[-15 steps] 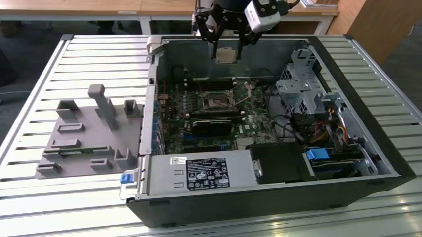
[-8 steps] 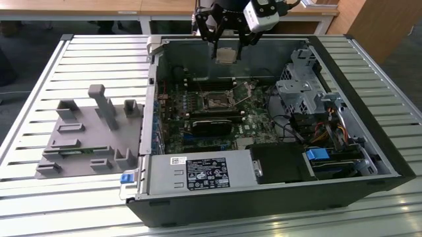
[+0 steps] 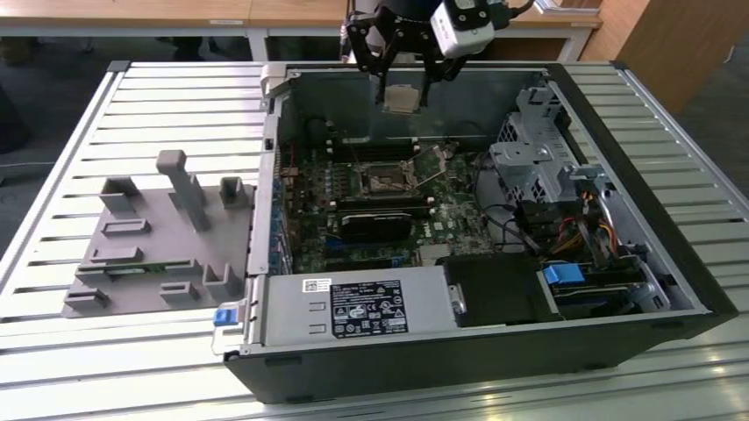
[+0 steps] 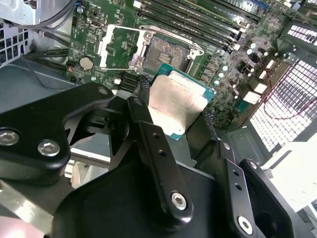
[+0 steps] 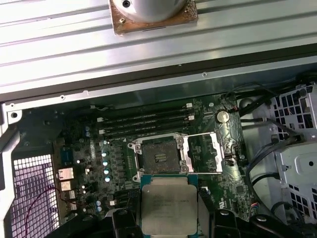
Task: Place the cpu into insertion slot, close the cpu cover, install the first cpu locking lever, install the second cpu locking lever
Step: 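Place the cpu into insertion slot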
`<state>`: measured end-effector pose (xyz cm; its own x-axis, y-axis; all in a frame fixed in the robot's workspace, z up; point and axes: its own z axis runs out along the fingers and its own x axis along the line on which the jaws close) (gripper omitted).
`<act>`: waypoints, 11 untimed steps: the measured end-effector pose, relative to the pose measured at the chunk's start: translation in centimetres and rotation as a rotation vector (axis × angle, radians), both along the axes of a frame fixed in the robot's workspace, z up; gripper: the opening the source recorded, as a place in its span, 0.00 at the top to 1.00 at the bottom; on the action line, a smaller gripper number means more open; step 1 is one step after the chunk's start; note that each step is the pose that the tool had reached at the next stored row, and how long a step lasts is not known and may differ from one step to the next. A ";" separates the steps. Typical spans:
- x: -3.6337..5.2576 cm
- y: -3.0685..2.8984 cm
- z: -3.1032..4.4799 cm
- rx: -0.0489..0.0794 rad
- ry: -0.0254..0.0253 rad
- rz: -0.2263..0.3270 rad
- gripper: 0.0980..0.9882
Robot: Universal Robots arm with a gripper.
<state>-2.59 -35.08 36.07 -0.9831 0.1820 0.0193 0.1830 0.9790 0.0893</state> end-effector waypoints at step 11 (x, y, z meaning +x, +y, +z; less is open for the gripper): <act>0.00 0.00 0.00 0.000 0.0000 -0.028 0.50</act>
